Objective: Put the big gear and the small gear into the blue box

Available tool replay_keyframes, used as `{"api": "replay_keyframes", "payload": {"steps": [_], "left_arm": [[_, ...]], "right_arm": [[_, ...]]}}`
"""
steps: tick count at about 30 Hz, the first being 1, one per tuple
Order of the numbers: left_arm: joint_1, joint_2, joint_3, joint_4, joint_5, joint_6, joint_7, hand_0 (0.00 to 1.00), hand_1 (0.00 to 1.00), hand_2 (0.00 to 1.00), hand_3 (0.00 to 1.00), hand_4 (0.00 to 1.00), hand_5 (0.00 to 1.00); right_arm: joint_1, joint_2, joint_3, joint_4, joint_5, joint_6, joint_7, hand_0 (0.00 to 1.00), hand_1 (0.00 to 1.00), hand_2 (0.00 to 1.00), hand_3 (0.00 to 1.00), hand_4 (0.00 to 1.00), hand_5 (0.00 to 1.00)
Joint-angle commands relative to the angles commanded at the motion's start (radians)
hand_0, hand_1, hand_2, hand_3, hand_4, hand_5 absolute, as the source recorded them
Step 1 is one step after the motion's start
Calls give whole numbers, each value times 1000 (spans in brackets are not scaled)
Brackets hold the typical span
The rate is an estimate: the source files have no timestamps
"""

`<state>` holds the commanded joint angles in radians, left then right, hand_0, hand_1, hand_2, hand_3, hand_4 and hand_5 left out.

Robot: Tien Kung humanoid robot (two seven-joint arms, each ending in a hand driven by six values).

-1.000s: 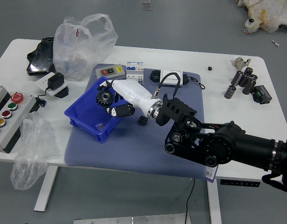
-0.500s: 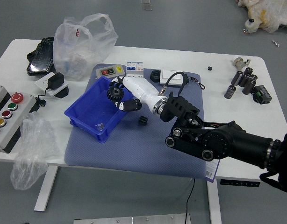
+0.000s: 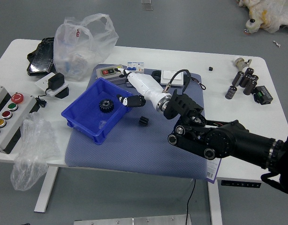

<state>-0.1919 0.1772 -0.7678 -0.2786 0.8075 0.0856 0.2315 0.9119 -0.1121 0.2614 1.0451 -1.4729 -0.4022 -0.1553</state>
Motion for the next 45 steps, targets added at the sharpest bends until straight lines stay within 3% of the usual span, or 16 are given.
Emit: {"api": "replay_keyframes", "payload": {"steps": [1,6,7,12,14,19,28,36,37,42,43,45], "left_arm": [[1,0,0,0,-1,0,0,631,475,534,703,741,510],[5,-1,2,1,-7,2,-2,631,475,534,703,741,510],[6,-2,1,1,-6,2,-1,631,474,534,703,741,510],[7,-1,0,1,-4,2,-3,631,474,534,703,741,510],[6,-1,2,2,-4,2,-4,631,474,534,703,741,509],[3,-2,8,2,-7,1,-8,631,475,533,702,741,509],[3,-1,-1,1,4,-1,-3,631,474,533,702,741,508],[3,0,-8,0,14,-2,1,632,474,532,702,741,509],[3,0,-8,0,15,-2,2,631,475,533,703,741,508],[1,0,-10,0,19,-3,2,631,475,533,703,741,508],[0,0,-10,0,19,-3,2,631,475,534,702,740,508],[0,0,-9,0,19,-3,1,631,475,534,702,740,508]], "right_arm": [[-10,-11,16,16,-18,7,-15,499,679,822,940,681,258],[-70,-63,91,100,-127,103,-134,499,679,822,940,681,258],[-80,-70,101,113,-152,126,-163,357,447,721,858,761,265],[-113,-90,110,164,-252,235,-297,357,447,721,858,761,265],[-115,-92,97,176,-264,274,-346,334,409,711,899,817,282],[-114,-89,54,166,-235,325,-440,317,393,693,913,823,307],[-94,-82,-9,155,-174,312,-444,312,390,676,910,787,284],[-80,-75,-44,148,-129,262,-409,292,378,648,896,762,275],[-78,-74,-49,146,-122,254,-404,275,366,600,837,758,271],[-67,-56,-84,110,-69,209,-372,275,366,600,837,758,271],[-66,-52,-92,101,-59,207,-369,256,343,527,731,742,257],[-64,-48,-104,92,-45,205,-363,256,343,527,731,742,257]]}}
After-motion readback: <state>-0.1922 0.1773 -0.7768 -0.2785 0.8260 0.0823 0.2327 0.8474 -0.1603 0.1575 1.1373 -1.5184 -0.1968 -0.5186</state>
